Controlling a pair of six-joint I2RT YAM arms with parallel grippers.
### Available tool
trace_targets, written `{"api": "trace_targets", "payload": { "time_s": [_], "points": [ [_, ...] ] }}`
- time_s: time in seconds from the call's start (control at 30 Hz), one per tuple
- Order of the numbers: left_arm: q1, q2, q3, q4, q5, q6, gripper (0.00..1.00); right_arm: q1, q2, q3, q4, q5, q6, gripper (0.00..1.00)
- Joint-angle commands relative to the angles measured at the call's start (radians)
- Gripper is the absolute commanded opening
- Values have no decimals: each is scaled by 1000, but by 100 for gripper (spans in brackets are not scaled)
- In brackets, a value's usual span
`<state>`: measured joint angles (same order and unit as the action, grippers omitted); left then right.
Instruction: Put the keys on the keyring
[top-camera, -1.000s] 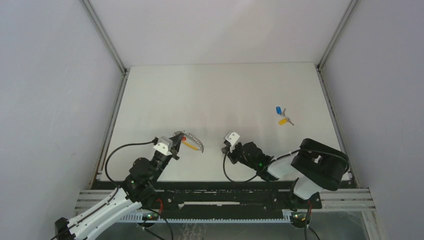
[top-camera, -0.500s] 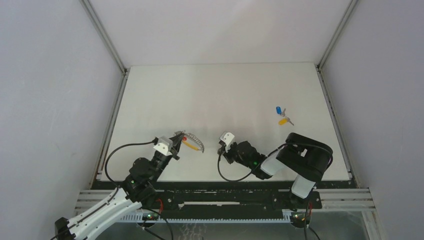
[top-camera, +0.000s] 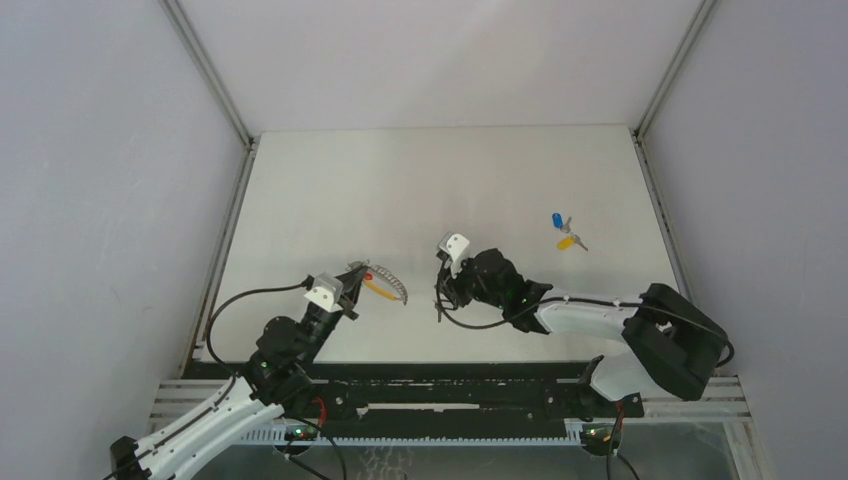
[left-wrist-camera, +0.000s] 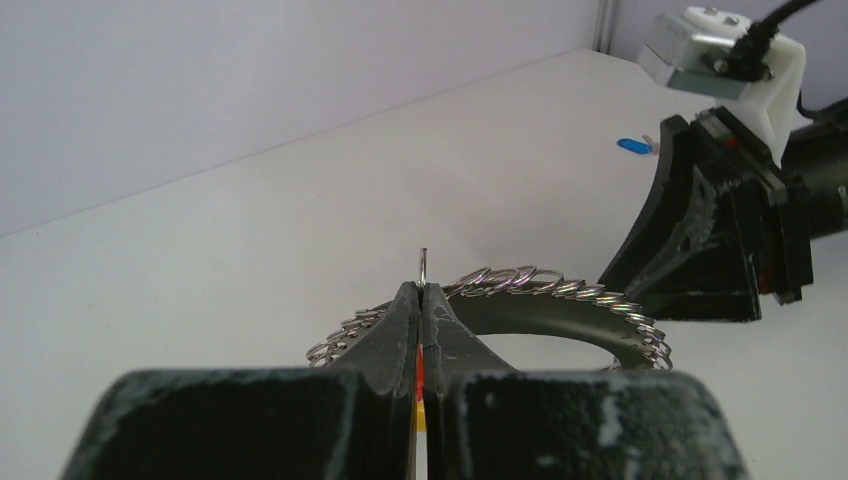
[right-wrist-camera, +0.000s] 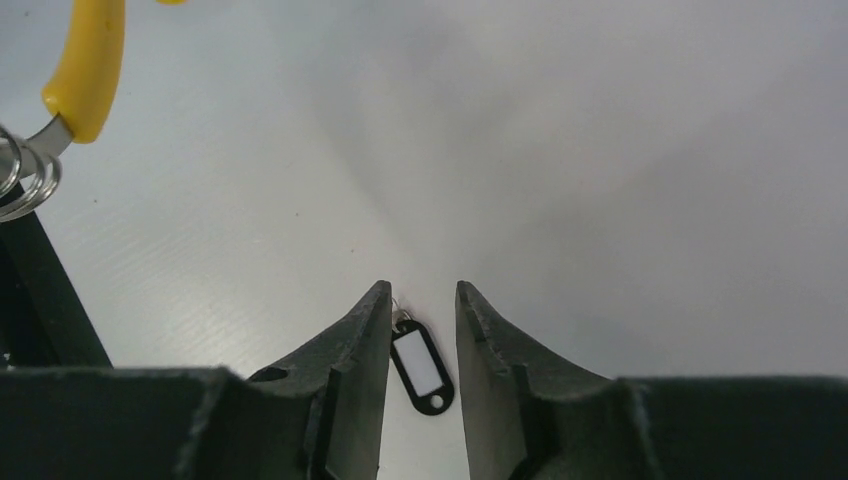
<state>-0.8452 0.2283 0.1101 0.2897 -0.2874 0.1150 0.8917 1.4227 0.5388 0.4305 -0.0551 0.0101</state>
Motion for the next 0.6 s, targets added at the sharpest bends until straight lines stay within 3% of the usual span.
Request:
{"api": "trace_targets", "payload": {
  "time_s": [0.0, 0.17, 0.57],
  "points": [
    [-5, -20, -17, 65, -14, -3, 0, -43, -58, 101, -326, -71, 4, 31],
    [-5, -11, -12, 62, -15, -2, 0, -46, -13, 172, -451, -87, -40, 32],
    [-5, -32, -19, 57, -59, -9, 0, 24, 170, 288, -459, -48, -88, 32]
  ]
}}
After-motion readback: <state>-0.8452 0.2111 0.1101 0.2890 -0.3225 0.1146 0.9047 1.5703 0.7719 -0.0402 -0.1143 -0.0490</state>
